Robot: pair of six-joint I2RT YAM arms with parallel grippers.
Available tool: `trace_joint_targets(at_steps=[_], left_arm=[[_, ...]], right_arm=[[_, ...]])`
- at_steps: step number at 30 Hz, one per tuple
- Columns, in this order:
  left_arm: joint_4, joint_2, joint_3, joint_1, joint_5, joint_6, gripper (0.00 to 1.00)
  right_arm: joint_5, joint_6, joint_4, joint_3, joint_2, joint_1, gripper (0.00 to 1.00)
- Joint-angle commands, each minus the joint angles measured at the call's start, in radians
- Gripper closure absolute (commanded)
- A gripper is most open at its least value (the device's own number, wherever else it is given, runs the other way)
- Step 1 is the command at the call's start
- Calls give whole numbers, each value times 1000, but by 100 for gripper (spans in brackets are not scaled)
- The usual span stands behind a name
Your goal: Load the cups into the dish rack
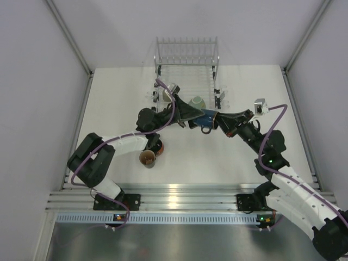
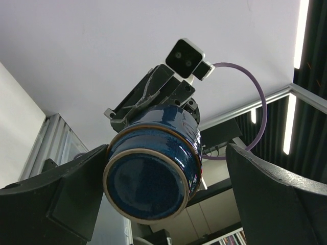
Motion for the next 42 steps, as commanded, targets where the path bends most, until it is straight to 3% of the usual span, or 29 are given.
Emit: trace_joint_targets(at_steps=[1, 7, 10, 14, 15, 16, 21, 25, 28, 40, 42], left_arm=[[87, 12, 55, -25, 25, -13, 1], [87, 18, 69, -39, 31, -10, 10], [85, 25, 69, -39, 34, -12, 27], [87, 41, 75, -40, 43, -21, 70], [87, 44, 76, -40, 43, -24, 95], [87, 51, 77, -40, 45, -24, 100], [87, 61, 81, -40, 39, -9, 100], [87, 56, 98, -36, 30, 5, 100], [88, 61, 112, -16, 30, 8, 100], [87, 62, 205, 150, 80, 28, 100], [1, 65, 233, 176, 100, 77, 100]], right_arm=[[-11, 18, 108, 7, 2, -16, 100], [-9, 24, 117, -4, 2, -21, 100], [-5, 24, 116, -8, -1, -24, 100], [-11, 26, 116, -10, 0, -25, 100], [-9, 26, 114, -10, 2, -25, 100], [-8, 26, 114, -11, 0, -25, 100], [0, 23, 104, -16, -4, -27, 94], [14, 13, 85, -19, -24, -28, 74], [34, -2, 55, -21, -59, -30, 66], [96, -73, -90, -22, -135, -44, 60], [110, -85, -116, -17, -147, -45, 59]])
